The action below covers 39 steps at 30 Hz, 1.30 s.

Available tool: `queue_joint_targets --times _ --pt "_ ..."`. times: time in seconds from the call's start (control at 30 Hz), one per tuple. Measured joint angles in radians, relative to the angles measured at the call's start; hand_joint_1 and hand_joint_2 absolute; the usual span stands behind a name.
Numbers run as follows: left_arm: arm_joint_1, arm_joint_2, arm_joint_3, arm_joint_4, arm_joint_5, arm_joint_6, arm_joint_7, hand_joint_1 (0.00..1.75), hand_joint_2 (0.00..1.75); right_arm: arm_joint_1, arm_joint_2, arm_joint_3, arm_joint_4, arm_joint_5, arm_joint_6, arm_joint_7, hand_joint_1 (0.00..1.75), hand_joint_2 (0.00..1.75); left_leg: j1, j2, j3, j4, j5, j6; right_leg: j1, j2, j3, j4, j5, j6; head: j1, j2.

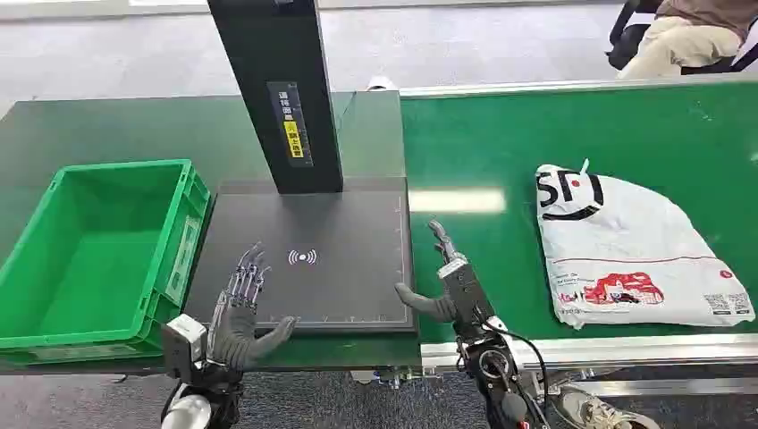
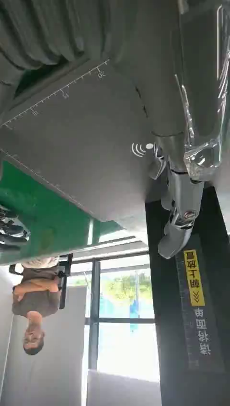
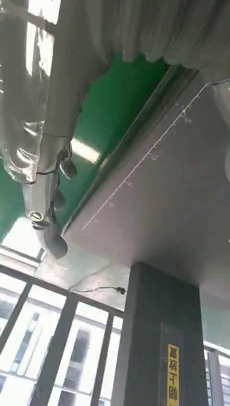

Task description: Moved the parcel from conveyor to table for the left to box.

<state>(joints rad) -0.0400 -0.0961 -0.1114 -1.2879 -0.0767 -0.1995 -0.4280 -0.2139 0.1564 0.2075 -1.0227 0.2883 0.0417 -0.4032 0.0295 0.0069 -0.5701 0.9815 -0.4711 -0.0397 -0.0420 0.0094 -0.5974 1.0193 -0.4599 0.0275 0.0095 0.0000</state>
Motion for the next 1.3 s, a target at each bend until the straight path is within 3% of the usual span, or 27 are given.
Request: queue_joint_targets --times 0.23,0.53,0.73,0.83,0.93,1.17,1.3 --pt "0.006 0.002 0.005 -0.003 0.018 0.0 0.0 0.0 1.75 -0.038 -0.079 -0.006 -0.037 0.226 -0.154 0.097 0.0 1.75 0.0 0.0 0.0 0.0 0.0 0.0 0.0 0.0 0.0 0.0 0.0 0.0 0.0 0.0" --pt "0.027 0.009 0.013 -0.004 0.029 0.001 -0.01 0.0 1.75 -0.094 -0.234 -0.15 0.013 0.472 -0.362 0.174 0.0 1.75 0.0 -0.001 0.0 0.001 0.0 0.0 -0.001 -0.001 0.0 0.0 0.0 0.0 0.0 0.0" --pt "0.013 0.013 0.01 -0.004 0.023 0.012 -0.006 0.0 1.75 -0.156 -0.301 -0.251 0.135 0.523 -0.389 0.18 0.0 1.75 0.0 -0.001 0.0 0.001 0.0 0.0 -0.001 -0.001 0.0 0.0 0.0 0.0 0.0 0.0" --pt "0.011 0.015 0.009 -0.005 0.024 0.021 -0.003 0.0 1.75 -0.194 -0.323 -0.269 0.201 0.583 -0.39 0.238 0.0 1.75 0.0 0.0 0.0 0.001 0.0 0.0 -0.001 -0.001 0.0 0.0 0.0 0.0 0.0 0.0" --pt "0.019 0.016 0.008 -0.014 0.026 0.029 0.001 0.0 1.75 -0.236 -0.341 -0.27 0.265 0.64 -0.356 0.302 0.0 1.75 0.0 0.0 0.0 0.001 0.0 0.0 -0.001 0.0 0.0 0.0 0.0 0.0 0.0 0.0" --pt "0.041 0.023 0.011 -0.042 0.031 0.046 0.024 0.0 1.75 -0.323 -0.368 -0.245 0.426 0.721 -0.06 0.462 0.0 1.75 0.0 -0.001 0.0 0.001 0.0 0.0 -0.001 -0.001 0.0 0.0 0.0 0.0 0.0 0.0" --pt "0.043 0.02 0.01 -0.043 0.015 0.051 0.033 0.0 1.75 -0.326 -0.379 -0.212 0.477 0.75 0.031 0.516 0.0 1.75 0.0 -0.001 0.0 0.001 0.0 0.0 -0.001 -0.001 0.0 0.0 0.0 0.0 0.0 0.0"
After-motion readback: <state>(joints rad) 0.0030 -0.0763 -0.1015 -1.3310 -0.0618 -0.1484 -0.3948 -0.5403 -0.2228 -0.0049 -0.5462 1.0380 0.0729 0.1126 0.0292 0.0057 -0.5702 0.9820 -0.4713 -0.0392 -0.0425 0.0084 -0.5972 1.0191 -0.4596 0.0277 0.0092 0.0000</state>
